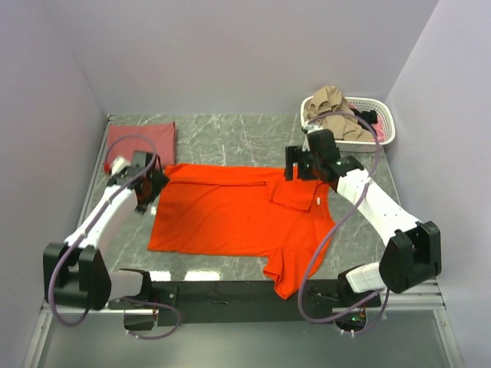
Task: Fold and stack the t-shirts
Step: Fold the tshirt
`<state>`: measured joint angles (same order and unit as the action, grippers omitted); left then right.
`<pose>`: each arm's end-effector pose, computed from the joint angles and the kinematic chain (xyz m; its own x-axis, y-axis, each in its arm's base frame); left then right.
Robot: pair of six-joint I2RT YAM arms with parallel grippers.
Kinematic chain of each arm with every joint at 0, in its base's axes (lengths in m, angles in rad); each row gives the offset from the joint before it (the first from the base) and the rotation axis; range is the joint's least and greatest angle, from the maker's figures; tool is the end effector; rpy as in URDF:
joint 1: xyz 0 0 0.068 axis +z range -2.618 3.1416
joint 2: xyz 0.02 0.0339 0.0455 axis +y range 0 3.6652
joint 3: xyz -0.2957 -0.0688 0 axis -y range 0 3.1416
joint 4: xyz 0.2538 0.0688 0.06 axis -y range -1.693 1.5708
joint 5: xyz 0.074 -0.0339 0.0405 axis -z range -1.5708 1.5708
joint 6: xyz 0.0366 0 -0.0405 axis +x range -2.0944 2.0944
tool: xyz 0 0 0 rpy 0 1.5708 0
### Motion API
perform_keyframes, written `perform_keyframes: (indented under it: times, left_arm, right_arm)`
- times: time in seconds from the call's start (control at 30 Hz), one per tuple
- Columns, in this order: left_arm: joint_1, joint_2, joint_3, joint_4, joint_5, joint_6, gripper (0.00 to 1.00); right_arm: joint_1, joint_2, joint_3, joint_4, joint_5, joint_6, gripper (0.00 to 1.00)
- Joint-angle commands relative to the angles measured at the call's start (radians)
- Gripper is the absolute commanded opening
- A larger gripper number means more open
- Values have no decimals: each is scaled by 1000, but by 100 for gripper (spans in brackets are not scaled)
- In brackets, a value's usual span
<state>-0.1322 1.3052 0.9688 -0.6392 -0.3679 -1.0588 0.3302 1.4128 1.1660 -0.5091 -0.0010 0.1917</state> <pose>0.2618 -0.0215 0.2821 -0.3351 -0.7760 -0.5343 -0.7532 0.5613 -0.3429 0.2977 0.1021 0.3258 -0.6989 -0.0381 -0.7142 -0.1953 0.9708 0.1393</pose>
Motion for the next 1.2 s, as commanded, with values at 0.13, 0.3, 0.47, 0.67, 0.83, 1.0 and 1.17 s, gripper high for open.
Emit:
perform_keyframes:
  times: [0.13, 0.3, 0.47, 0.67, 0.83, 1.0, 1.17]
  left_arm:
    - [2, -252, -260, -263, -80, -242, 99]
    - [5, -313, -358, -316, -68, -375, 99]
    - [6, -308, -381, -346, -19, -382, 98]
    - [6, -288, -444, -278, 66, -371, 85]
    - [6, -270, -470, -258, 75, -374, 67]
    - [5, -251, -476, -235, 66, -382, 53]
    - [6, -245, -476, -224, 40, -392, 33]
  right_arm:
    - [56, -104, -129, 21, 21, 110, 89]
    - [56, -129, -157, 27, 18, 115, 89]
    - [56, -127, -184, 46, 38, 121, 89]
    - [56, -109, -177, 41, 55, 130, 89]
    - [55, -103, -174, 38, 55, 132, 89]
    - [55, -101, -173, 26, 55, 137, 89]
    - [64, -133, -192, 4, 24, 152, 89]
